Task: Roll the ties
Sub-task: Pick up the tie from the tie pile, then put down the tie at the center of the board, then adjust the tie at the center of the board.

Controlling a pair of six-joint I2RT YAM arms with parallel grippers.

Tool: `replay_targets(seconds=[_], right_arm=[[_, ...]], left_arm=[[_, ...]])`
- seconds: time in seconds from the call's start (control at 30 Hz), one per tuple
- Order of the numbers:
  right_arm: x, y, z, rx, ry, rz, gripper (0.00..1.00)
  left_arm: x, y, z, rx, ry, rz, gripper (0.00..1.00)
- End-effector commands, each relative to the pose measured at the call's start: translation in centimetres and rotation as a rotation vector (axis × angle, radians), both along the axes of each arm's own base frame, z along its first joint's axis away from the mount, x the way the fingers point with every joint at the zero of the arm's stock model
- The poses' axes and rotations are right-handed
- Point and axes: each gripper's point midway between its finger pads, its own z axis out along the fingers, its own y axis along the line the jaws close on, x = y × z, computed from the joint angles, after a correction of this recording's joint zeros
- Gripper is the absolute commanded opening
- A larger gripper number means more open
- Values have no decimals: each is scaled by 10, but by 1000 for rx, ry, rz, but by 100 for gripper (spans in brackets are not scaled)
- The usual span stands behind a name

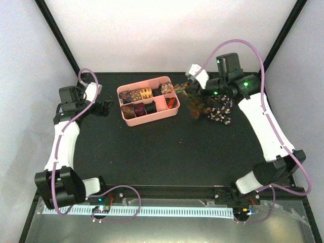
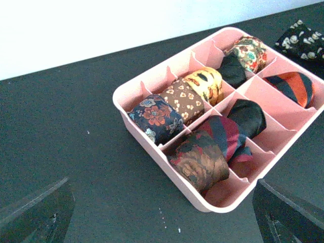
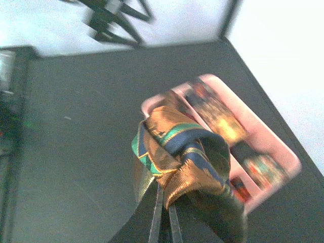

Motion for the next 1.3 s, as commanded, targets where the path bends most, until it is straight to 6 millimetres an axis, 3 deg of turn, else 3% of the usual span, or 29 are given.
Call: replay_targets(seconds=[0.0, 0.13, 0.23, 0.33, 0.4, 0.5, 0.57, 0.6, 0.67, 0.73, 0.83, 1.07, 1.27], right_arm=[[-65, 41, 44, 131, 70, 279, 2], [-100, 42, 98, 213, 4, 365, 2], [-112, 27, 103, 177, -65, 346, 2], [-104, 5, 42, -2, -47, 281, 2], [-97, -20, -26, -170, 13, 240, 2], [-91, -77, -149, -531, 95, 182, 2], [-87, -124, -221, -745, 155, 135, 15], [-85, -145, -244, -825, 185, 109, 25], [-78, -184, -271, -933, 228, 40, 46], [-69, -213, -285, -1001, 248, -15, 63], [-57, -233, -292, -1037, 261, -80, 69], [-63, -182, -265, -716, 367, -69, 79], [-69, -162, -271, -593, 415, -93, 82]], left_arm=[[1, -7, 36, -24, -86, -23, 99], [-4, -9, 44, -24, -107, -24, 99], [-6, -10, 47, -25, -116, -29, 99], [-10, -17, 47, -22, -121, -81, 99], [-16, -26, 43, -21, -119, -149, 99], [-28, -42, 30, -20, -81, -262, 99], [-36, -52, 17, -1, -46, -327, 99], [-40, -57, 10, 27, -34, -370, 99], [-52, -69, -7, 84, -3, -450, 99], [-67, -81, -25, 141, 29, -528, 99], [-97, -102, -54, 203, 80, -660, 99], [-179, -124, -132, 357, 268, -929, 98], [-218, -129, -172, 509, 347, -1048, 98]])
